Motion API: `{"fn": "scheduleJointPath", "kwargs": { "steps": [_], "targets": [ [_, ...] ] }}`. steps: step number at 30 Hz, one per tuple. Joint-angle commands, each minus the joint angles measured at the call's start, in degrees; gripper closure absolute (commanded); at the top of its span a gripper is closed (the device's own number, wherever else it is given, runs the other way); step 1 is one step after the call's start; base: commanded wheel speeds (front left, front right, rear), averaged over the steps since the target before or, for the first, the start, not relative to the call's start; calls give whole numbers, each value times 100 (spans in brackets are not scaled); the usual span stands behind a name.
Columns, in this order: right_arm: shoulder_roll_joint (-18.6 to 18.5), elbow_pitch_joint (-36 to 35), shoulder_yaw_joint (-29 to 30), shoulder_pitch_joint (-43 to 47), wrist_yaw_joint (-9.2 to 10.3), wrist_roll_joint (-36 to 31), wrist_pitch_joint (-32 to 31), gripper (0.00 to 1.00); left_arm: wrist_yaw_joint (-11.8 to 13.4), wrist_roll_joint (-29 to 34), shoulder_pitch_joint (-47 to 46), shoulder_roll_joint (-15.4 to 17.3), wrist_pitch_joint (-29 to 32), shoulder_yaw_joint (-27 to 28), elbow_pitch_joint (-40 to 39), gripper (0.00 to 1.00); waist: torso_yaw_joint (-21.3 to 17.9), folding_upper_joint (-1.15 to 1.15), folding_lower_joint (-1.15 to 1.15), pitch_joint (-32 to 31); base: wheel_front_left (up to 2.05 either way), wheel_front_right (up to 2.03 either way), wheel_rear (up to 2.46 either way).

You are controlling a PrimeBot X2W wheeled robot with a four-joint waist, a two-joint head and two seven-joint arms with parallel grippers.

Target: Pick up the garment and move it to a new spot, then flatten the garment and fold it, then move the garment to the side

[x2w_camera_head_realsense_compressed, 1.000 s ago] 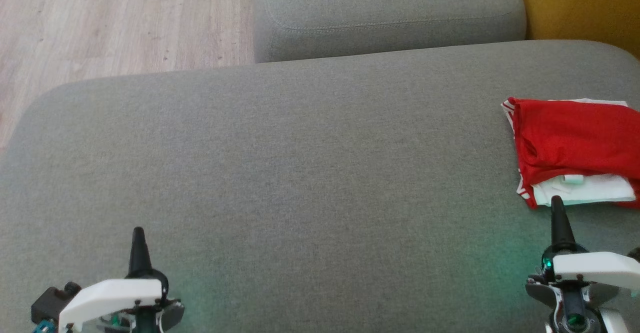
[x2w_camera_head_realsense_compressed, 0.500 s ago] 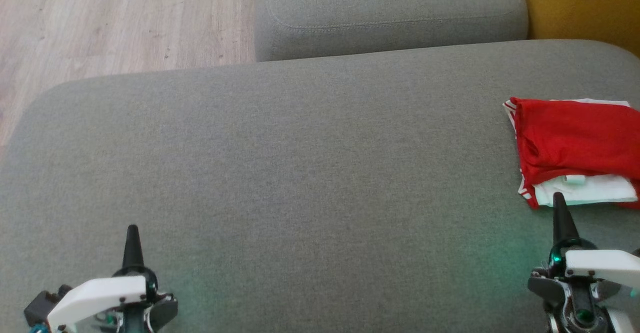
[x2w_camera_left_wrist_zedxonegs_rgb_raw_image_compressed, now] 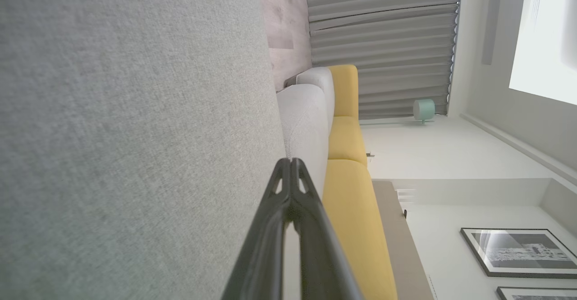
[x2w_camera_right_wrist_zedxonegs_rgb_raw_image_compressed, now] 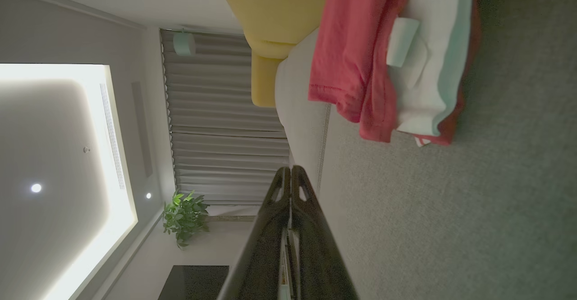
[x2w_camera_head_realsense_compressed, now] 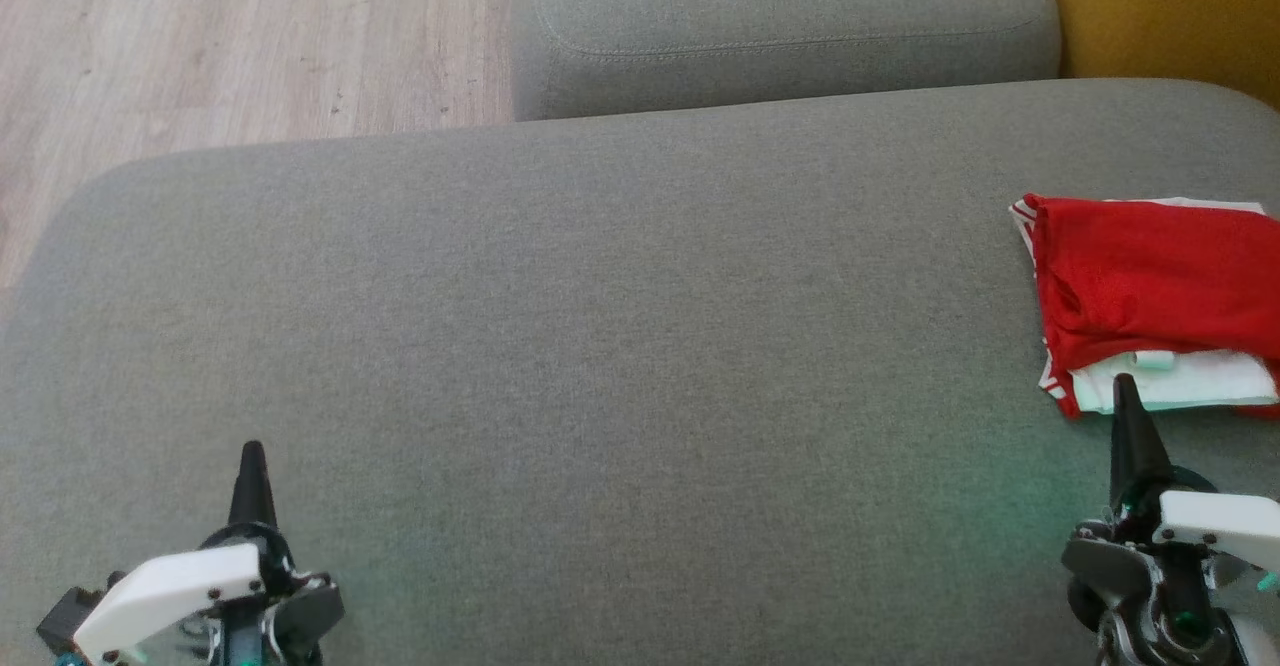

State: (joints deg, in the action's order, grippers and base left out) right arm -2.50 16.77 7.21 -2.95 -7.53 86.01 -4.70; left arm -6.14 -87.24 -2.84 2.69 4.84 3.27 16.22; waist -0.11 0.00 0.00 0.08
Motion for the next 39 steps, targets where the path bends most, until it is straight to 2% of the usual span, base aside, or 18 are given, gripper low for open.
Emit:
{"fn": "scheduleJointPath", "kwargs": {
  "steps": [1,6,39],
  "targets": [
    [-36,-245,-93,-303,4,211,-78,100,-81,-152,-313,27,59,232,-208,100,2,0,0,2,0,0,0],
    [-38,-274,-70,-323,4,605,-177,100,-134,-487,-335,27,159,318,-215,100,11,0,0,9,0,0,0],
    [-38,-275,-69,-324,4,616,-179,100,-135,-492,-336,24,165,325,-216,100,11,0,0,9,0,0,0]
  ]
}}
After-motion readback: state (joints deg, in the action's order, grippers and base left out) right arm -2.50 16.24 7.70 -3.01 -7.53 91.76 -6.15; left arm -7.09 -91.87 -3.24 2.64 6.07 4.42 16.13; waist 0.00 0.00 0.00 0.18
